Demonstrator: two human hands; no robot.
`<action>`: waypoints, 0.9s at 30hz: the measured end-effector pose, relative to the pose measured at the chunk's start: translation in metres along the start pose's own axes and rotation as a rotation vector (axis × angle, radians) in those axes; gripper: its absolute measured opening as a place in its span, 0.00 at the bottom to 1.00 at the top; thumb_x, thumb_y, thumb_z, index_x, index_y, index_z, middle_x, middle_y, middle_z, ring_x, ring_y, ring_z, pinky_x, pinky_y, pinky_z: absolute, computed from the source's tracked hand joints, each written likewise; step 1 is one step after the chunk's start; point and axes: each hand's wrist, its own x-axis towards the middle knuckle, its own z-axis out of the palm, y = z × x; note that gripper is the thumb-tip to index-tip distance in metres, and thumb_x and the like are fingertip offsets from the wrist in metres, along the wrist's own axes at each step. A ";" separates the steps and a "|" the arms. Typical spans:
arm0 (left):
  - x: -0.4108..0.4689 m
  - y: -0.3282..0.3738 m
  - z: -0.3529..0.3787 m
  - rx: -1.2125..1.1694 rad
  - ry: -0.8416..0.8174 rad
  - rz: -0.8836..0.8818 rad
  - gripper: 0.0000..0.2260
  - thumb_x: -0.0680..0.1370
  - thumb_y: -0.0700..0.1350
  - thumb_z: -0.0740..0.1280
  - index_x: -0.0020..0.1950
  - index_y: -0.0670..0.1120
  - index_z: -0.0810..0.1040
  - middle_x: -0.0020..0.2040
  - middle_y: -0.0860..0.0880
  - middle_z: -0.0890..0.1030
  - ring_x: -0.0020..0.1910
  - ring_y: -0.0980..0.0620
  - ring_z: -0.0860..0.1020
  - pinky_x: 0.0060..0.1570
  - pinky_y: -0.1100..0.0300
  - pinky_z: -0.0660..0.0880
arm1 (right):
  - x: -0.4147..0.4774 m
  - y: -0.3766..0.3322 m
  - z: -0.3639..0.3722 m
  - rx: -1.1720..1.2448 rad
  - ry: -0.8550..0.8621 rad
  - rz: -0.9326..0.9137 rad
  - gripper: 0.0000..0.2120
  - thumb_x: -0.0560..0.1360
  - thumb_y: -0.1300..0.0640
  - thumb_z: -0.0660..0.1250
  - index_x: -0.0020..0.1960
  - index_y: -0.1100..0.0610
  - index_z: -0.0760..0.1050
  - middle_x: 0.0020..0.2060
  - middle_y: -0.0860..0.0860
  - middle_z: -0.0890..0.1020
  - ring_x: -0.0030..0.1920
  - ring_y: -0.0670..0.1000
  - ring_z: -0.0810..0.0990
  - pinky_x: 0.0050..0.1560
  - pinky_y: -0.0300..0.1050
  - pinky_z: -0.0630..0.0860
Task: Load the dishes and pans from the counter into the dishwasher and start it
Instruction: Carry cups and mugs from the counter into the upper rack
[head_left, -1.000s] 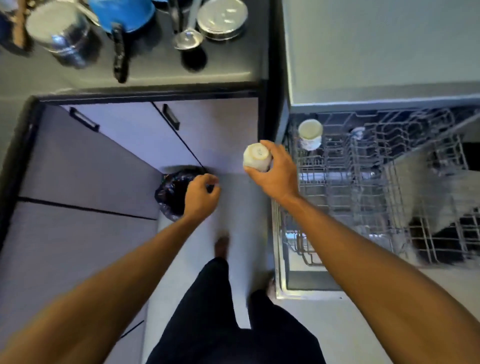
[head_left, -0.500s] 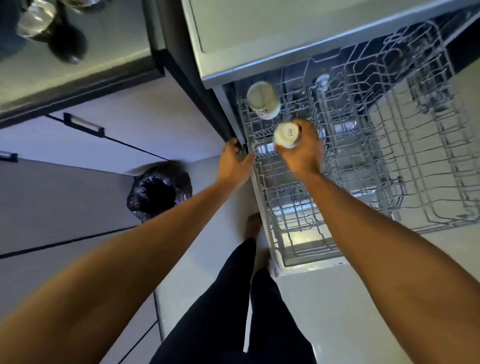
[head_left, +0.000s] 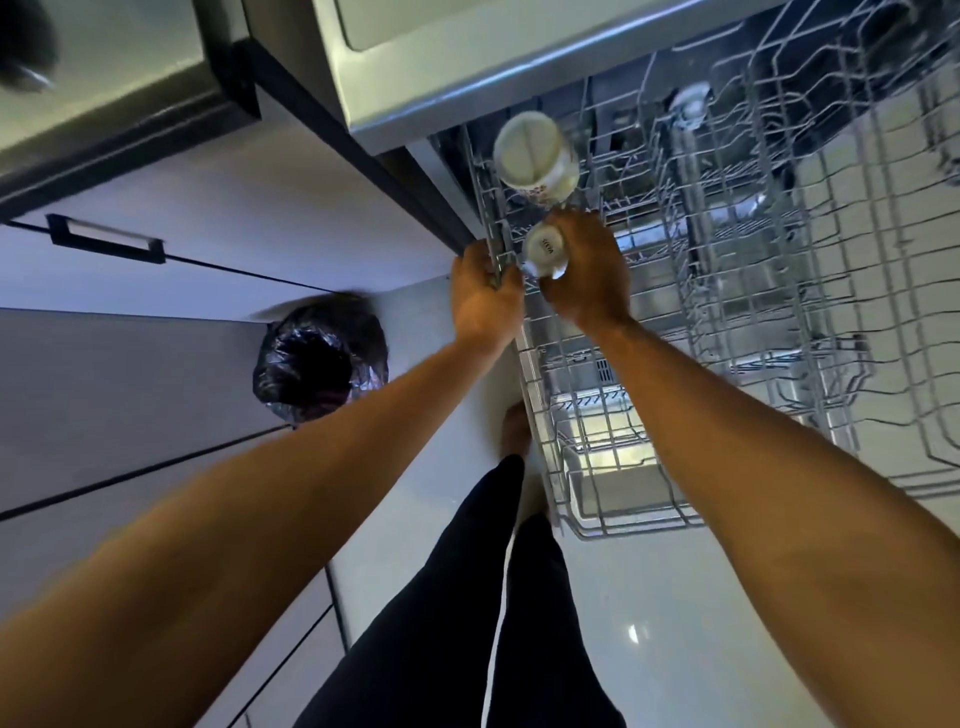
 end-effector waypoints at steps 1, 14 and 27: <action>0.000 0.000 0.001 -0.003 -0.002 -0.002 0.09 0.77 0.43 0.66 0.54 0.54 0.71 0.56 0.47 0.77 0.50 0.51 0.78 0.49 0.55 0.77 | 0.000 0.000 0.000 -0.016 -0.018 -0.001 0.24 0.67 0.59 0.76 0.61 0.49 0.75 0.58 0.49 0.79 0.57 0.54 0.77 0.49 0.45 0.76; -0.004 0.004 -0.002 -0.016 0.013 0.017 0.07 0.78 0.41 0.66 0.54 0.50 0.73 0.48 0.52 0.78 0.41 0.61 0.75 0.34 0.74 0.68 | -0.008 -0.003 -0.015 0.179 -0.044 0.124 0.38 0.60 0.64 0.81 0.69 0.54 0.74 0.61 0.55 0.78 0.60 0.51 0.75 0.58 0.39 0.72; -0.053 -0.005 -0.105 0.059 0.005 0.176 0.05 0.76 0.41 0.66 0.47 0.48 0.82 0.40 0.50 0.82 0.36 0.56 0.79 0.32 0.67 0.73 | -0.045 -0.086 -0.072 0.194 -0.067 0.187 0.08 0.74 0.58 0.72 0.52 0.50 0.82 0.37 0.45 0.80 0.41 0.48 0.77 0.43 0.40 0.72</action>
